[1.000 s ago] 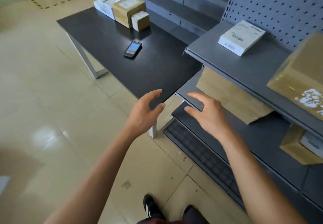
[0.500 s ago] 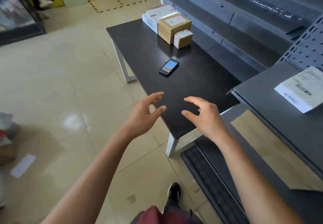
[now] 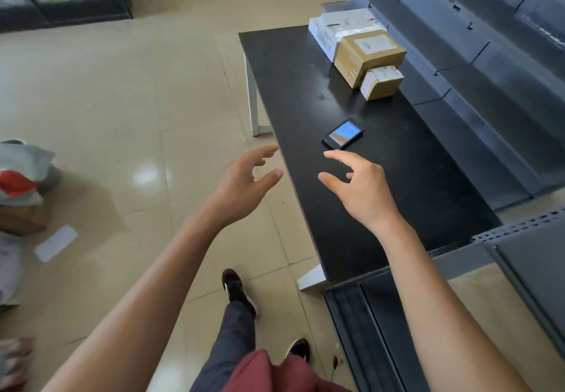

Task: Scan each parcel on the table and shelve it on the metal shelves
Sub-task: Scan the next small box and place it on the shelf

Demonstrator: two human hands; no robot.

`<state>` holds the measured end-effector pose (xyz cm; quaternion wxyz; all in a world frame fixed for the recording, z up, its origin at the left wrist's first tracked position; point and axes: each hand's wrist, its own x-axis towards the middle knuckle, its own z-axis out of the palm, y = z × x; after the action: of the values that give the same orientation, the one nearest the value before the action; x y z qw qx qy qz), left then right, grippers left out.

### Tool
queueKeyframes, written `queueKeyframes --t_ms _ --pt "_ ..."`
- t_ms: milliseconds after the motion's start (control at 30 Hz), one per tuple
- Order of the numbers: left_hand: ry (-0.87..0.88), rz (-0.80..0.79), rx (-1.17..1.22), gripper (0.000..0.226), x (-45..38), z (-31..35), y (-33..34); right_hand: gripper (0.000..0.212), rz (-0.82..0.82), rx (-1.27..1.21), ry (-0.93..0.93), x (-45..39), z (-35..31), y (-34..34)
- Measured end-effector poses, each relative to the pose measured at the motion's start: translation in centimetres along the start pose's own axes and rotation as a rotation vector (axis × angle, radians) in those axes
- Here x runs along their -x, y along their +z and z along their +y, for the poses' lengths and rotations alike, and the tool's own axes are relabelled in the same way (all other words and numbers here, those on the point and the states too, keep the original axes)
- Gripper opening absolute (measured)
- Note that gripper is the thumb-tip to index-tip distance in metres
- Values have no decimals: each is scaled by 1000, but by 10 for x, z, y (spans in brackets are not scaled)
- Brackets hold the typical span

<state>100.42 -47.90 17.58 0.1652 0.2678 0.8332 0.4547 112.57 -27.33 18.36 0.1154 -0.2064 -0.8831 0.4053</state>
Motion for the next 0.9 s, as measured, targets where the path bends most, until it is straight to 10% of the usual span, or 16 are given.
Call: queueKeyframes --t_ms 900 --pt "21 -232 131 40 -273 -94 -87 38 113 -143 452 -232 20 94"
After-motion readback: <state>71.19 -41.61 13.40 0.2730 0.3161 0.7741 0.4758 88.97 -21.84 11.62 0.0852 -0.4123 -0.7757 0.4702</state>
